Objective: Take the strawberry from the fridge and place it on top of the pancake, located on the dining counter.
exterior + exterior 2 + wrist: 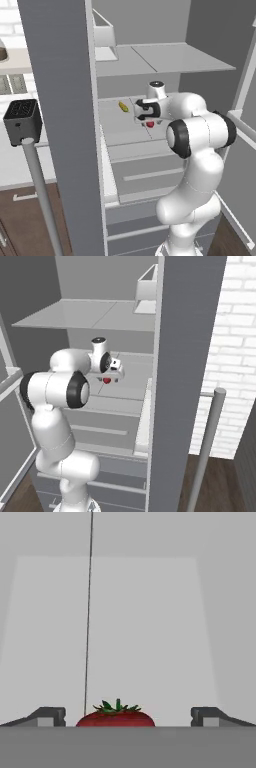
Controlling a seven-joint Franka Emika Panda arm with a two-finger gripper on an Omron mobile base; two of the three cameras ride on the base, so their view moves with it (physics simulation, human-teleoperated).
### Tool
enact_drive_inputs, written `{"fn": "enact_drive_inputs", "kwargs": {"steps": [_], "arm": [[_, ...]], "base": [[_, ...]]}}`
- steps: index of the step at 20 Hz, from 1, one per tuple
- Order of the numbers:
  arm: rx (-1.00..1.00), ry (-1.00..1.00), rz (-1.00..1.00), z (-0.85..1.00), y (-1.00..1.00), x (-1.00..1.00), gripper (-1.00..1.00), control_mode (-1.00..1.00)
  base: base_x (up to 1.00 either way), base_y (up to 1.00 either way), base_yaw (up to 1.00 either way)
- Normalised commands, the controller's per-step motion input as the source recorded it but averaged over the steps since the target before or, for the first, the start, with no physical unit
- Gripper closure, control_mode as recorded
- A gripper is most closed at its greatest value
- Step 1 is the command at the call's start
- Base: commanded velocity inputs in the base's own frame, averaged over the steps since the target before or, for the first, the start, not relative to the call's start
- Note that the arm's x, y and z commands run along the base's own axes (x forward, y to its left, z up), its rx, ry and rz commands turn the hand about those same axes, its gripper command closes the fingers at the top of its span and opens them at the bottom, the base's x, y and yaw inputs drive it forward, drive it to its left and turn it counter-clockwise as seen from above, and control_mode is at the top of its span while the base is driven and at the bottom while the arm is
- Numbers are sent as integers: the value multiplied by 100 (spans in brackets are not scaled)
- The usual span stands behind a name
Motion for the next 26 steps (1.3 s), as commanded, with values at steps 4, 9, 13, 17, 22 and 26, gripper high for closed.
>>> {"fn": "enact_drive_inputs", "kwargs": {"steps": [4,9,13,17,22,26], "arm": [[0,0,-1,0,0,-11,-100,-100],[0,-3,0,0,4,0,-100,-100],[0,-4,0,-1,13,0,-100,-100],[0,-1,0,-13,1,0,100,-100],[0,0,0,-20,0,0,100,-100],[0,-10,0,-4,0,0,100,-100]], "base": [[0,0,0],[0,0,0],[0,0,0],[0,0,0],[0,0,0],[0,0,0]]}}
